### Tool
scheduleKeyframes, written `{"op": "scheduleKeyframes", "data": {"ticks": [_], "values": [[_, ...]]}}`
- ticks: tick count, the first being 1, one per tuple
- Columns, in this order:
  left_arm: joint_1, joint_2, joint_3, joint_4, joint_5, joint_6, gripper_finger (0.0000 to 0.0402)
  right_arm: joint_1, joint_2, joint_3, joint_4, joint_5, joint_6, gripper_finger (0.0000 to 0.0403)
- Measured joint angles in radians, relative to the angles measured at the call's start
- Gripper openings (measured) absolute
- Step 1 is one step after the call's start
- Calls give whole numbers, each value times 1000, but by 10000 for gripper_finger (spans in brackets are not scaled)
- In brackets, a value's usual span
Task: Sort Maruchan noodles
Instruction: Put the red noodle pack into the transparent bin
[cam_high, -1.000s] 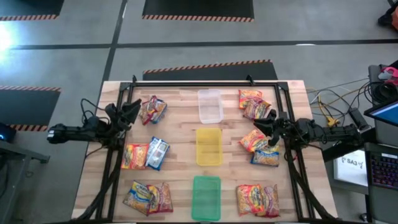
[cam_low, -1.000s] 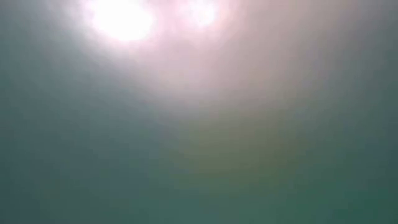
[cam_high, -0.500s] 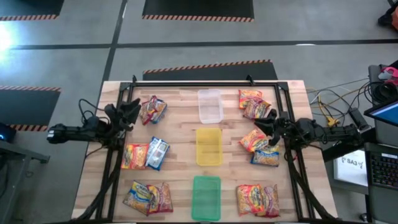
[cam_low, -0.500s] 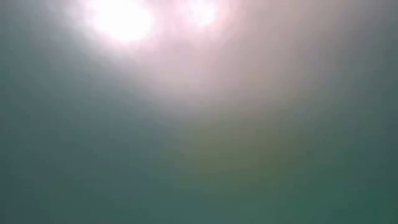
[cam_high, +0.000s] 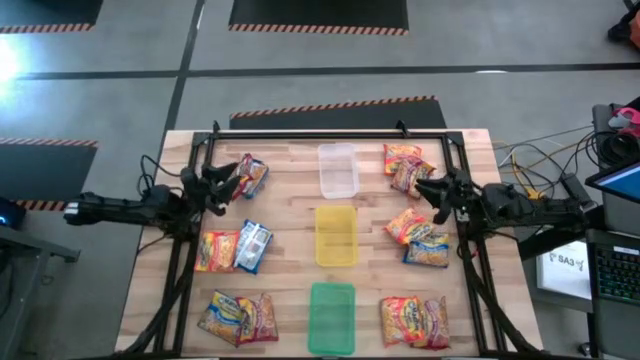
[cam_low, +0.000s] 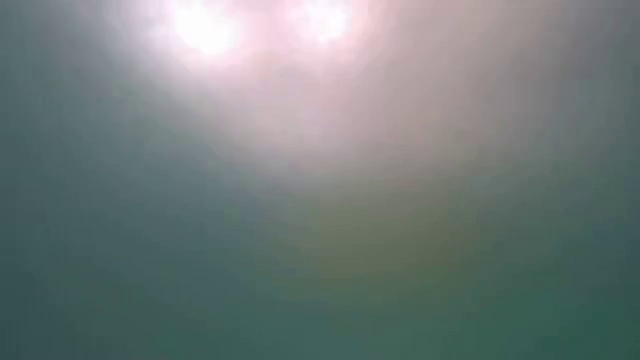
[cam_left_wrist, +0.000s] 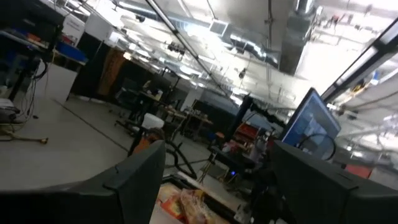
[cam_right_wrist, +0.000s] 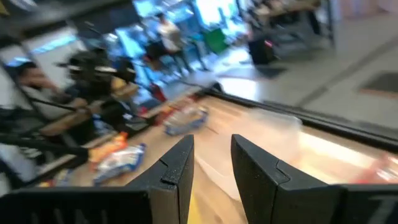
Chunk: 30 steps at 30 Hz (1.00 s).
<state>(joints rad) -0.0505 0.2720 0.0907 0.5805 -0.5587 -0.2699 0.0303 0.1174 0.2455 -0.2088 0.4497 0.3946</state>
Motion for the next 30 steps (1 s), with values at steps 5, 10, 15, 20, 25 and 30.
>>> {"op": "scheduleKeyframes", "data": {"ticks": [5,10,15,20,25,30], "values": [[0,119,43,-7,-38,3,275,-4,73,97,-230,52,156,95],[0,221,60,-5,-61,-17,275,-16,179,192,-398,48,264,96],[0,298,76,1,-62,-43,275,-31,289,303,-520,44,275,105],[0,357,79,2,-62,-70,275,-34,375,369,-571,-5,291,140],[0,409,79,8,-62,-104,275,-61,451,402,-646,-13,385,177],[0,453,79,57,-63,-107,275,-132,531,437,-782,-13,416,190]]}}
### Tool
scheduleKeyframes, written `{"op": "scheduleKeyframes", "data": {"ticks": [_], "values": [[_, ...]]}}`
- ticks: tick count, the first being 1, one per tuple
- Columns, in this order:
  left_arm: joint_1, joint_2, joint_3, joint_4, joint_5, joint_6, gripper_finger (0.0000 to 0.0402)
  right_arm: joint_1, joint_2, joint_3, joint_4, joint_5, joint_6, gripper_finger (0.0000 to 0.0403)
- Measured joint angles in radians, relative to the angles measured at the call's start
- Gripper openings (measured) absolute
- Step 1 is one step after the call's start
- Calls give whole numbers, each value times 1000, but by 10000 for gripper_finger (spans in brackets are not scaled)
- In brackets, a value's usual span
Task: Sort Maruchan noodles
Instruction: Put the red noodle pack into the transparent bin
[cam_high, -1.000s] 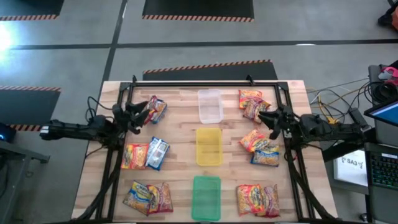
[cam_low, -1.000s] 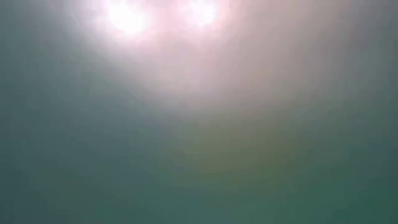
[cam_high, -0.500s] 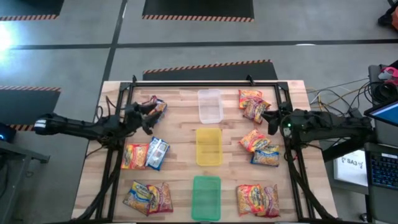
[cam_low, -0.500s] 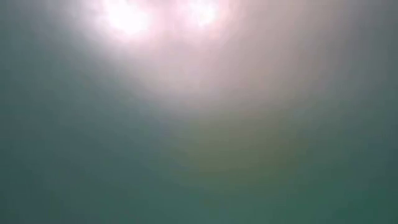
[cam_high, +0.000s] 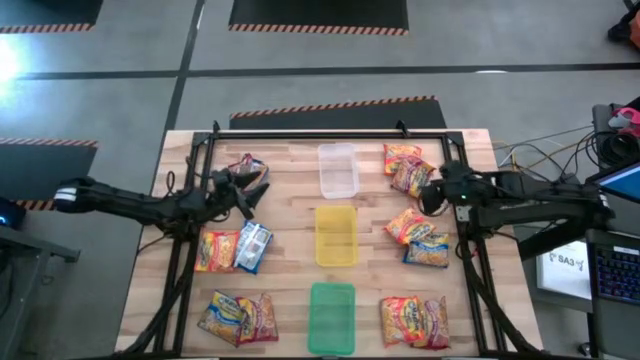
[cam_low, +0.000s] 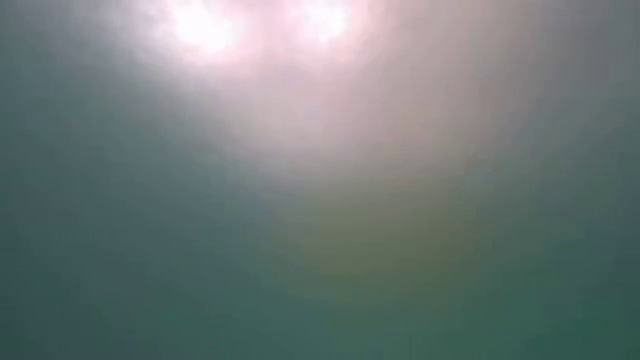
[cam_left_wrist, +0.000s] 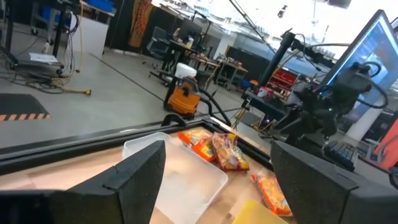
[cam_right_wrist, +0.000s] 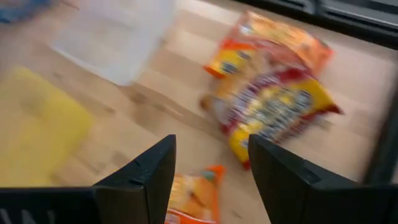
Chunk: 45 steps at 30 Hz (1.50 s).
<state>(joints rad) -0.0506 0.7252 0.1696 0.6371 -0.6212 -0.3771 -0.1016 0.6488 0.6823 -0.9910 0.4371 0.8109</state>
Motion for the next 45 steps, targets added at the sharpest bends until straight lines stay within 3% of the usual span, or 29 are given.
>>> {"op": "scheduleKeyframes", "data": {"ticks": [10,19,27,32,36,39,45], "values": [[0,65,0,27,0,27,275,-196,114,30,-13,-106,-137,192],[0,102,0,50,0,50,275,-464,226,68,-1,-179,-319,192],[0,114,0,78,0,87,275,-720,354,83,108,-351,-507,192],[0,117,0,105,0,161,275,-843,460,83,199,-368,-632,192],[0,105,5,168,0,237,275,-869,524,91,224,-439,-685,192],[0,102,38,167,1,300,275,-875,565,107,229,-435,-689,192],[0,118,123,65,1,386,275,-877,635,155,249,-428,-681,192]]}}
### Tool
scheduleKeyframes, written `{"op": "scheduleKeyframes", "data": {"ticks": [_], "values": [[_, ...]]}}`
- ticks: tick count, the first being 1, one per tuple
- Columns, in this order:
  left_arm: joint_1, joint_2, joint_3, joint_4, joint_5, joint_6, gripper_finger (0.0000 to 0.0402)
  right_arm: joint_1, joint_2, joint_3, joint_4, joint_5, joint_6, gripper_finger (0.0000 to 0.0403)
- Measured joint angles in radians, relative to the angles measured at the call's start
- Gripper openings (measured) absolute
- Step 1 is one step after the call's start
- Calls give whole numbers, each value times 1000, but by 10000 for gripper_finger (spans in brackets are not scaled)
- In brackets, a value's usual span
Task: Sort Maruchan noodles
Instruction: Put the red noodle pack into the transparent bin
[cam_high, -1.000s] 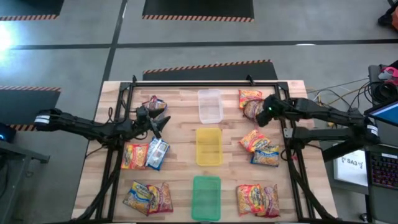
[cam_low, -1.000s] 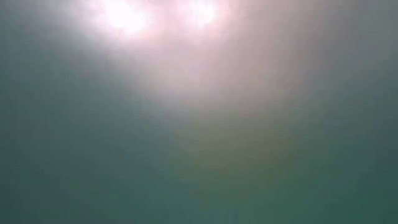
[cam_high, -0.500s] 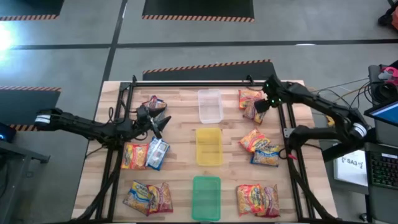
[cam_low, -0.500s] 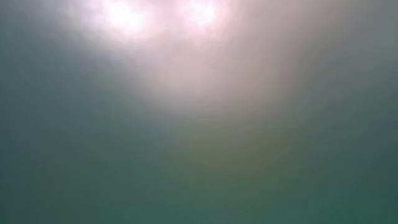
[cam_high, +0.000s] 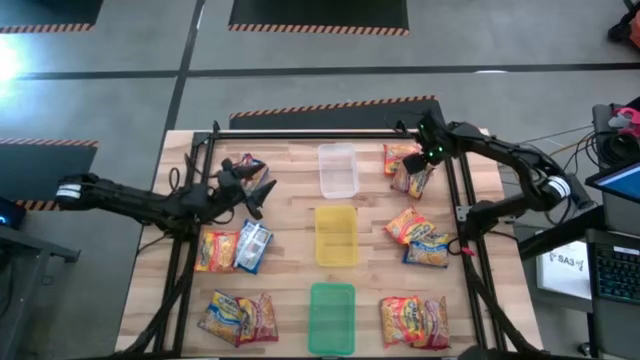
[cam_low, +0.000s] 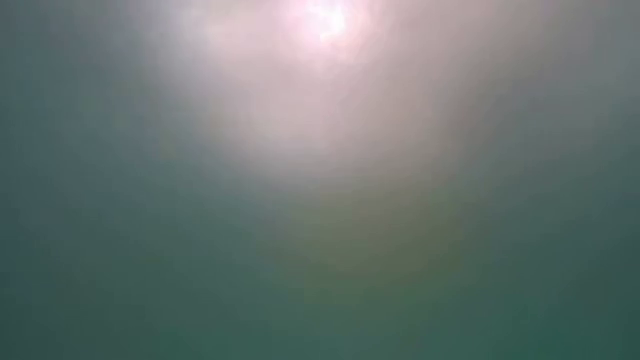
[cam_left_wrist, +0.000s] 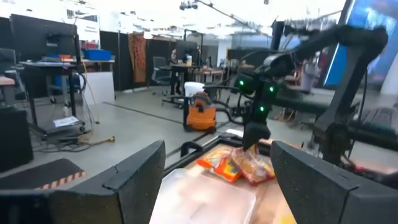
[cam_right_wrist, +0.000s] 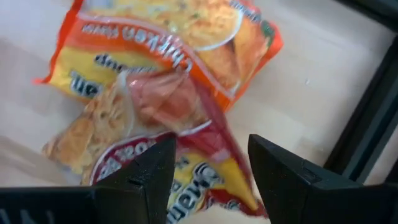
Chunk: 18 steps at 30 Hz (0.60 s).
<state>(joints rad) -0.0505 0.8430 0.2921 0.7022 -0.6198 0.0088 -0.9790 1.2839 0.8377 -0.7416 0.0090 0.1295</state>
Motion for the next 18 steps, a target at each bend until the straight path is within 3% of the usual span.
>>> {"op": "scheduleKeyframes", "data": {"ticks": [5,13,18], "values": [[0,6,54,-44,0,-54,275,-1,52,54,-4,16,-18,192],[0,0,59,-46,1,-13,275,-1,167,89,-46,-18,-64,191],[0,-11,59,-41,1,0,275,-1,196,93,-44,-22,-89,167]]}}
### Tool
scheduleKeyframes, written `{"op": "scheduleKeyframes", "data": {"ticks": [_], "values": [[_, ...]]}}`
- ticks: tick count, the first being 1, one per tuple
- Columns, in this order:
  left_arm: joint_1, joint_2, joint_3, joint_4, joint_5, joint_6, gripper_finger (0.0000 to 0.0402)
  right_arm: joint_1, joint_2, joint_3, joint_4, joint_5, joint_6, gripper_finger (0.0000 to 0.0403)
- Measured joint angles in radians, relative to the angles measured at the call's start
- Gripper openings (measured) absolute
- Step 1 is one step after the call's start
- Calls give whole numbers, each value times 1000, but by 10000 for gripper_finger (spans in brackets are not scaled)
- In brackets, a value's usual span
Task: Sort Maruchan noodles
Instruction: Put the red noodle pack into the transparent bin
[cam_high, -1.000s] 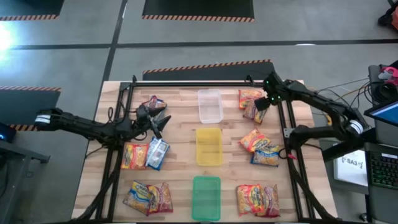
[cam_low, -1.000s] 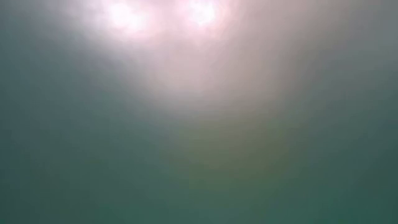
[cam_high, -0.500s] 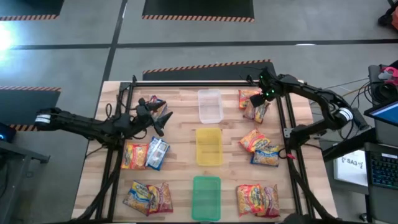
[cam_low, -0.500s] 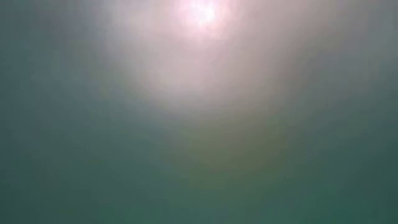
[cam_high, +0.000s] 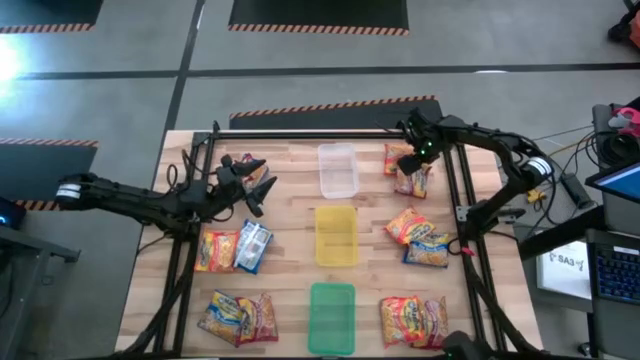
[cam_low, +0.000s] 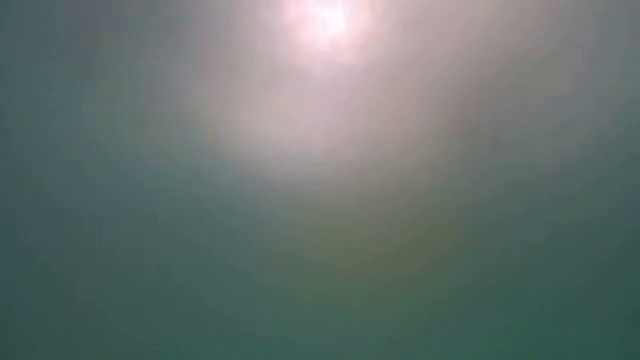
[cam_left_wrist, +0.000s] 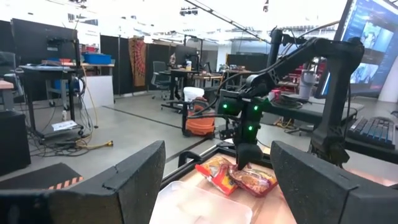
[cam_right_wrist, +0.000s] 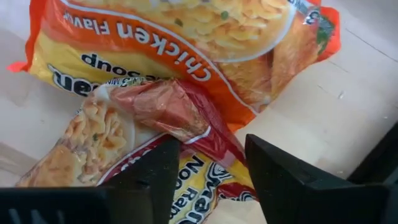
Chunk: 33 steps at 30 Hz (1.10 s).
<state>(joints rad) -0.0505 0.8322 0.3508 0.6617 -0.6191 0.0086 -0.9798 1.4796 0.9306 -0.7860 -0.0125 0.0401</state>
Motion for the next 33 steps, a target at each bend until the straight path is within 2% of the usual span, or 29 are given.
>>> {"op": "scheduleKeyframes", "data": {"ticks": [9,13,18,26,30,33], "values": [[0,0,0,0,-2,6,275,0,-60,-2,-36,5,-14,58],[0,0,0,0,-43,6,275,0,-94,-2,-46,5,-14,15],[0,0,0,0,-51,10,275,0,-131,-2,-61,4,-14,9],[0,0,-1,0,-52,10,275,0,-152,-2,-102,-57,0,12],[0,0,-1,-4,-52,10,275,0,-140,-3,-178,-150,49,38],[0,0,-1,-6,-52,10,275,5,-140,-3,-228,-155,96,71]]}}
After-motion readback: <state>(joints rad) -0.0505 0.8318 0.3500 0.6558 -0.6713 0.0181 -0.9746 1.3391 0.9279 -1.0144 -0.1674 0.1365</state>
